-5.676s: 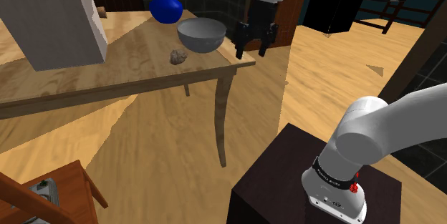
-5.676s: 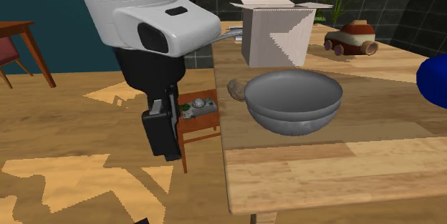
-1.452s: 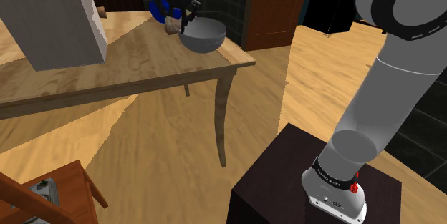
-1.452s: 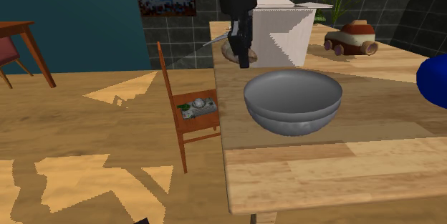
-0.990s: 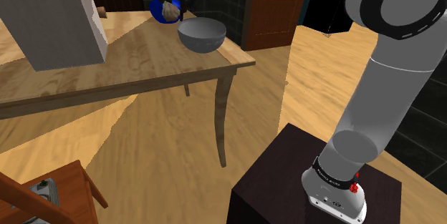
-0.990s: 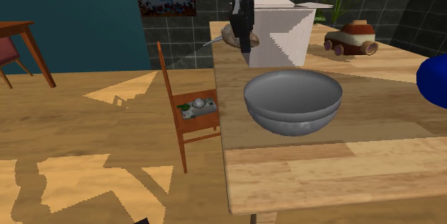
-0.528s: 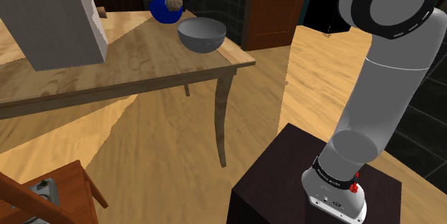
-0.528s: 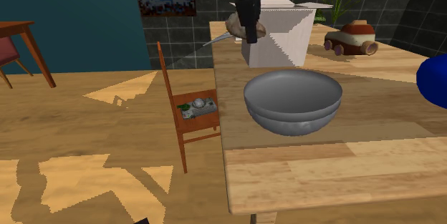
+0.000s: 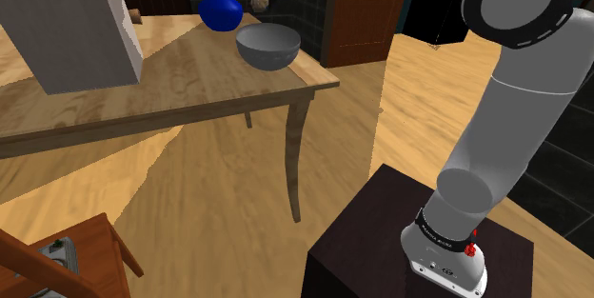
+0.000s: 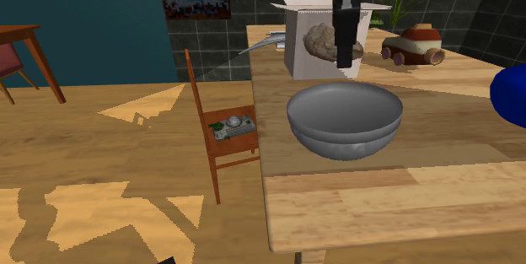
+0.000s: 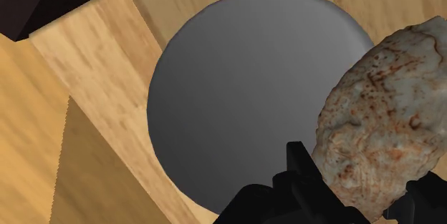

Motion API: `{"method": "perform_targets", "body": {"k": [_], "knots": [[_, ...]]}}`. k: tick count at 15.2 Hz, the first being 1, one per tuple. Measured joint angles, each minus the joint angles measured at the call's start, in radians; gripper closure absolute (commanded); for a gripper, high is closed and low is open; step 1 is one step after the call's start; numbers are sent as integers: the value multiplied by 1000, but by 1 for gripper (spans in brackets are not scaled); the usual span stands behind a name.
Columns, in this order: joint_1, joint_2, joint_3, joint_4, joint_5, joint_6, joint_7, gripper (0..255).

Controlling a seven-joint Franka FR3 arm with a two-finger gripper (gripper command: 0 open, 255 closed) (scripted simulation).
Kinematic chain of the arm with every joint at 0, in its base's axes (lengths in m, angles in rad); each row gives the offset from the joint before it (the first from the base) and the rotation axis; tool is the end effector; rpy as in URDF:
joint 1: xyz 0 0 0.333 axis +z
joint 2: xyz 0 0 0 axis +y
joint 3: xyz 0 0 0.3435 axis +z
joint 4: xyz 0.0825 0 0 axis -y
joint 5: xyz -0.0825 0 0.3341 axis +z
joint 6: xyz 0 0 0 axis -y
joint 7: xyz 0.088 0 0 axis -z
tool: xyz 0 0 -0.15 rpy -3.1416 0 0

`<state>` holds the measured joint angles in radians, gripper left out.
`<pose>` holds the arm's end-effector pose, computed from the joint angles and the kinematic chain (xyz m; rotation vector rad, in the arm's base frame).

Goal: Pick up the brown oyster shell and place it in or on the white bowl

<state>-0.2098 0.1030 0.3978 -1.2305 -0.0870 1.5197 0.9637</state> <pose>0.5299 0.0713 0.6978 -2.8234 1.1844 -0.2885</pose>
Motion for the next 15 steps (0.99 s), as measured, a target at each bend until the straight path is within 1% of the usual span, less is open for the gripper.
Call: {"method": "perform_targets", "body": {"k": [2, 4, 12, 15], "knots": [[-28, 7, -21, -7, 9, 17, -46, 255], [-37, -4, -26, -42, 16, 41, -58, 255], [-53, -65, -36, -227, 43, 171, -72, 255], [-55, -69, -37, -245, 44, 185, -74, 255]]}}
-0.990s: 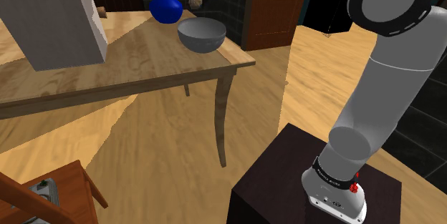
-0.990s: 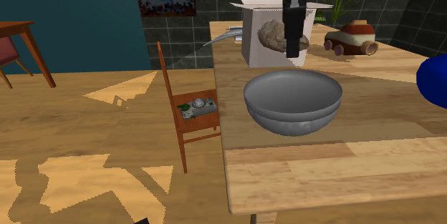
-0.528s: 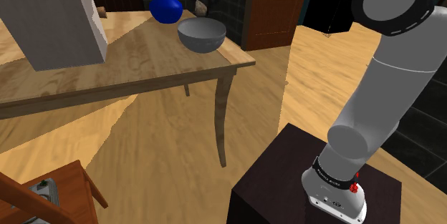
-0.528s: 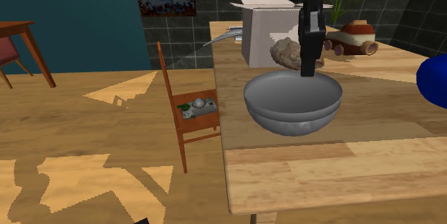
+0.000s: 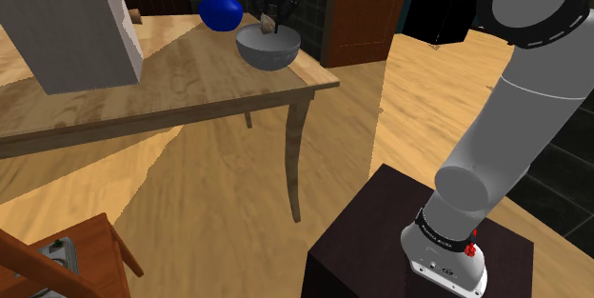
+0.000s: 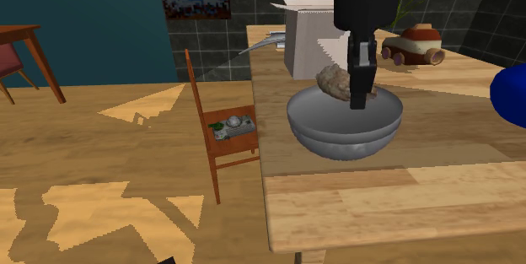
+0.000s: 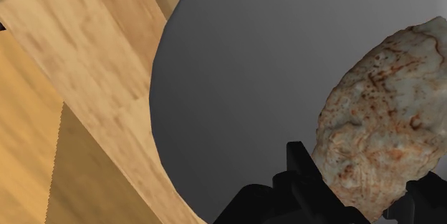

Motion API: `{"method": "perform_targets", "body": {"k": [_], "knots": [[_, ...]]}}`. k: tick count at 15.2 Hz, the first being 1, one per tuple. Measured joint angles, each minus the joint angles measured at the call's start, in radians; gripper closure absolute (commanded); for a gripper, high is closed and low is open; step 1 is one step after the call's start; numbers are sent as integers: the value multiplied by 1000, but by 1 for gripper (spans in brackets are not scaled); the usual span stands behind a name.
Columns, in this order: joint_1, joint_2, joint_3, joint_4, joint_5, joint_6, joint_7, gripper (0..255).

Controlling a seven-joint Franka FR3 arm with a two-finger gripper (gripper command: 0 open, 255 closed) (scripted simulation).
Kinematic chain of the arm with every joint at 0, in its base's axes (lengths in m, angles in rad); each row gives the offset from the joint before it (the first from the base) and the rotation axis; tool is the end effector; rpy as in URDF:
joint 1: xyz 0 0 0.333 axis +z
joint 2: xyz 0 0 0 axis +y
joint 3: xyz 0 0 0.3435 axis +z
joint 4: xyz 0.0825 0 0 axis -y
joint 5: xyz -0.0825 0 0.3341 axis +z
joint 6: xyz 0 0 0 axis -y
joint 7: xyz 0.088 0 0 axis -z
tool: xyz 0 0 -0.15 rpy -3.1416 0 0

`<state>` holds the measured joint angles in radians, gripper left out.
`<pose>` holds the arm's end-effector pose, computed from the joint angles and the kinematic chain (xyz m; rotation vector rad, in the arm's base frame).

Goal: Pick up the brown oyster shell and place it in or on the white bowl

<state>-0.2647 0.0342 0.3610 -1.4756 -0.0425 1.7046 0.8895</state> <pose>0.5358 0.0420 0.6473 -2.8242 1.1826 -0.2887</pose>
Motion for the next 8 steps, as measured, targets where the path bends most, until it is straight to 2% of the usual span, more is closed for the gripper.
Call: {"method": "perform_targets", "body": {"k": [4, 5, 8], "knots": [[0, -1, 0, -3, 0, 2, 0, 255], [0, -1, 0, -3, 0, 2, 0, 0], [0, -1, 0, -3, 0, 2, 0, 0]]}}
